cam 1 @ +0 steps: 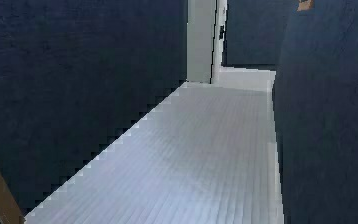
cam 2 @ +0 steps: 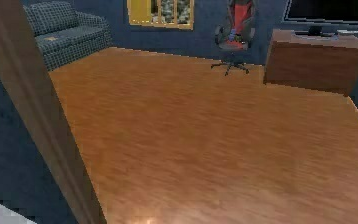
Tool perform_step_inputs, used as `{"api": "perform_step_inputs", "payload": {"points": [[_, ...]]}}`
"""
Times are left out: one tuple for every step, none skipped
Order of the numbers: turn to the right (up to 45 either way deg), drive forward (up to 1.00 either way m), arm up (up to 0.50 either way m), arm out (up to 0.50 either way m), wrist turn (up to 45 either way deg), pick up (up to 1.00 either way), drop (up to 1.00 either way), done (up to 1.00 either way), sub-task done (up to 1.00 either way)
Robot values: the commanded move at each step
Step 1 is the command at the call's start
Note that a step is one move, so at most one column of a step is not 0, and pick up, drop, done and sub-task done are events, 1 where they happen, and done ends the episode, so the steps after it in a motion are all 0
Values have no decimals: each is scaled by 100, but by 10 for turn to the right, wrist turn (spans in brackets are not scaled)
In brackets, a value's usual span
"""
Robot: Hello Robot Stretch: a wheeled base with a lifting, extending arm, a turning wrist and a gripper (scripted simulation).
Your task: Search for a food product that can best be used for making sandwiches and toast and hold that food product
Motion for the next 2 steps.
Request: {"api": "perform_step_inputs", "payload": {"points": [[0,30,0,0,0,0,0,0,0],[180,0,0,0,0,0,0,0,0]]}}
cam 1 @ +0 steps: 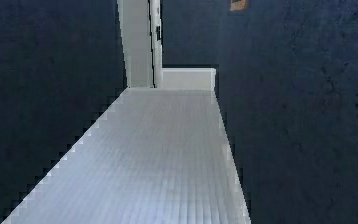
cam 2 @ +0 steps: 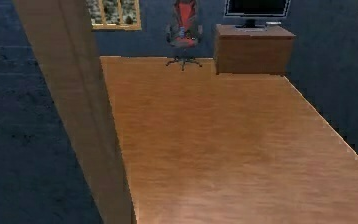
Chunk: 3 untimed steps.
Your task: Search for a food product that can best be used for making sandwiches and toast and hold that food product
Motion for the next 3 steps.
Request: {"api": "perform_step_inputs", "payload": {"points": [[30,0,0,0,0,0,0,0,0],[0,100,0,0,0,0,0,0,0],[0,100,0,0,0,0,0,0,0]]}}
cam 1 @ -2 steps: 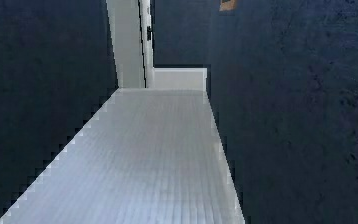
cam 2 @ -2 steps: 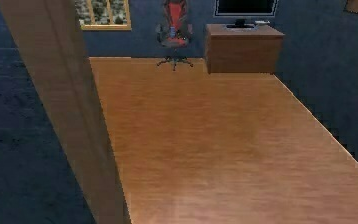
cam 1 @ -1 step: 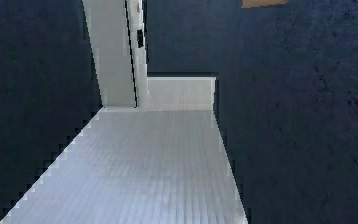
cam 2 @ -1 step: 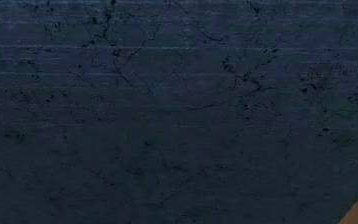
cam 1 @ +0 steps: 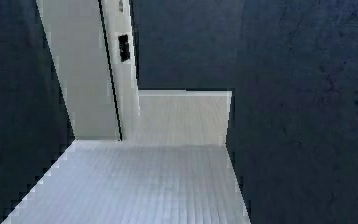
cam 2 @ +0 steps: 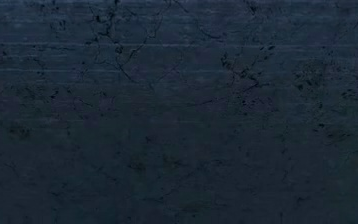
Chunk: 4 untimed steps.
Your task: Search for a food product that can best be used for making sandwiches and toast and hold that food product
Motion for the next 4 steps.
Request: {"api": "perform_step_inputs", "payload": {"points": [[0,100,0,0,0,0,0,0,0],[0,100,0,0,0,0,0,0,0],[60,0,0,0,0,0,0,0,0],[0,35,0,0,0,0,0,0,0]]}}
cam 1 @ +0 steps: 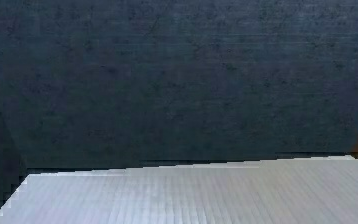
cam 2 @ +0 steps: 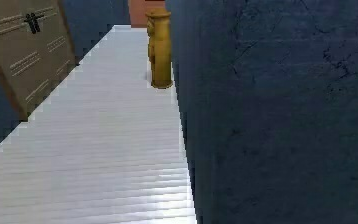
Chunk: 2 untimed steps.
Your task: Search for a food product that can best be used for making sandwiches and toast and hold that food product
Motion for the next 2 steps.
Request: {"api": "perform_step_inputs", "payload": {"points": [[450,0,0,0,0,0,0,0,0],[150,0,0,0,0,0,0,0,0]]}}
